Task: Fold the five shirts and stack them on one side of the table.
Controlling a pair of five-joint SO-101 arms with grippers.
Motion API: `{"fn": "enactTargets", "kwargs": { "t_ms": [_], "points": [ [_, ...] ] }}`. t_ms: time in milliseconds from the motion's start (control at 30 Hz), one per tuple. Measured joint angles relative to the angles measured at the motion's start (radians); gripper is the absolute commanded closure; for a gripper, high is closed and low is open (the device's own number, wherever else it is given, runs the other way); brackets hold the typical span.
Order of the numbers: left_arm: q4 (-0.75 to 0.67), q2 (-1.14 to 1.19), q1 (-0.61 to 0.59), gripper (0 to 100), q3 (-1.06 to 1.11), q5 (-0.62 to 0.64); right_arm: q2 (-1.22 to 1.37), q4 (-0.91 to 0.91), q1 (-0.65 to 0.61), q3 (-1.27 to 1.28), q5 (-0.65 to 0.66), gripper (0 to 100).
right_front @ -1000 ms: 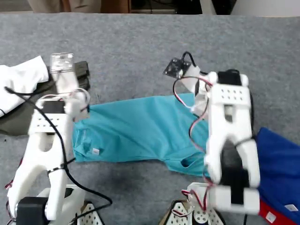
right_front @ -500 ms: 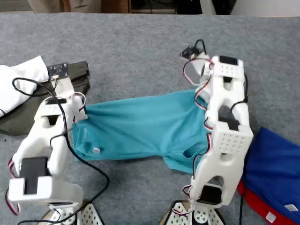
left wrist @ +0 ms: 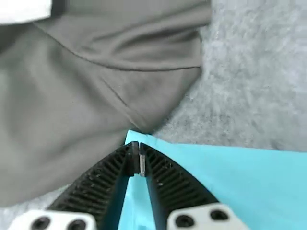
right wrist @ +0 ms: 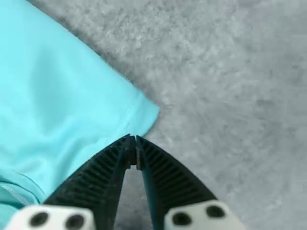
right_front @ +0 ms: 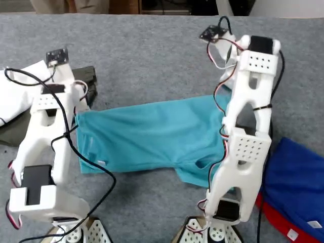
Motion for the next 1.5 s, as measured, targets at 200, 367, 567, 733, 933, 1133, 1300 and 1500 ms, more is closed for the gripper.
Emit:
{"fn": "enactTargets", "kwargs": {
  "t_ms": [200,367,567,733,933,1133,1300,1500],
  "points": [
    [0.192,-0.054,0.014,98,-0.012,-0.020,-0.055,0.006,0.049,0.109,0.008,99.4],
    [0.252,-0.120,0.066,98,0.118,-0.081,-0.233,-0.040,0.051,0.414,0.029,99.4],
    [0.230,-0.267,0.112,98,0.301,-0.087,-0.341,-0.354,-0.008,0.835,-0.028,99.3],
    [0.114,-0.313,0.115,98,0.460,-0.087,-0.330,-0.577,-0.037,0.945,-0.117,99.3],
    [0.098,-0.327,0.117,98,0.552,-0.089,-0.187,-0.614,-0.048,0.885,-0.163,99.3],
    [0.098,-0.330,0.074,98,0.582,-0.089,-0.074,-0.514,-0.046,0.707,-0.163,99.3],
    [0.170,-0.330,-0.034,98,0.551,-0.157,-0.012,-0.443,-0.046,0.603,-0.180,99.3],
    [0.388,-0.330,-0.101,98,0.376,-0.180,0.002,-0.427,-0.046,0.575,-0.180,99.4]
  ]
}}
